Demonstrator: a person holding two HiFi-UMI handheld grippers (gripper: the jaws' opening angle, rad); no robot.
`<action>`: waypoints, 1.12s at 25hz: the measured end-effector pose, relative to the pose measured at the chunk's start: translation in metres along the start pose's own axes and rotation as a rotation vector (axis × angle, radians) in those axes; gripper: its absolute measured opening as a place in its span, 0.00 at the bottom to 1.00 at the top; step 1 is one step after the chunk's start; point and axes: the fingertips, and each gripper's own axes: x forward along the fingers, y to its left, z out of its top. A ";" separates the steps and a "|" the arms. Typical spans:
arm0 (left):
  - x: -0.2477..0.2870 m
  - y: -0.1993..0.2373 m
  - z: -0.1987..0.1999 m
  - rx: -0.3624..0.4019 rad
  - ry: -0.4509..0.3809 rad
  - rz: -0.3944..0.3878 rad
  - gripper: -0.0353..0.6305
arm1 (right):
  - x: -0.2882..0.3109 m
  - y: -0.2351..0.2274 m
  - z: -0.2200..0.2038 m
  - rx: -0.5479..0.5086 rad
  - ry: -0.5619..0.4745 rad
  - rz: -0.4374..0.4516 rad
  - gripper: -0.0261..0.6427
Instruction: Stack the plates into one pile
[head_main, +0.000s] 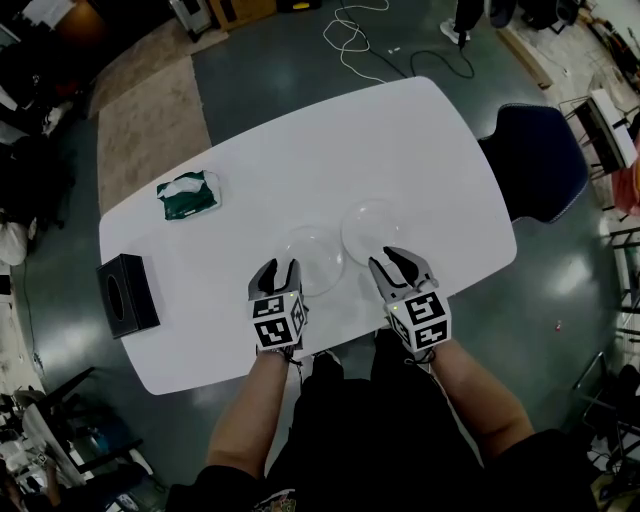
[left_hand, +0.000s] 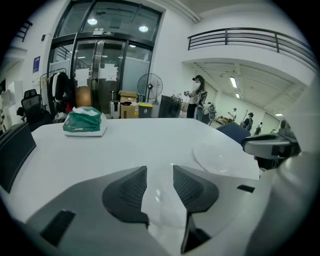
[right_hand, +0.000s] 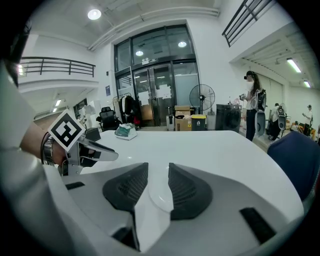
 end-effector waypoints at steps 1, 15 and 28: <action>-0.001 -0.005 0.004 0.009 -0.010 -0.008 0.31 | -0.001 -0.002 0.002 -0.002 -0.005 0.001 0.25; 0.002 -0.102 0.023 0.131 -0.064 -0.121 0.31 | 0.002 -0.041 0.012 -0.047 -0.013 0.050 0.28; 0.037 -0.170 0.011 0.236 -0.036 -0.107 0.31 | 0.013 -0.090 0.007 -0.087 0.016 0.132 0.28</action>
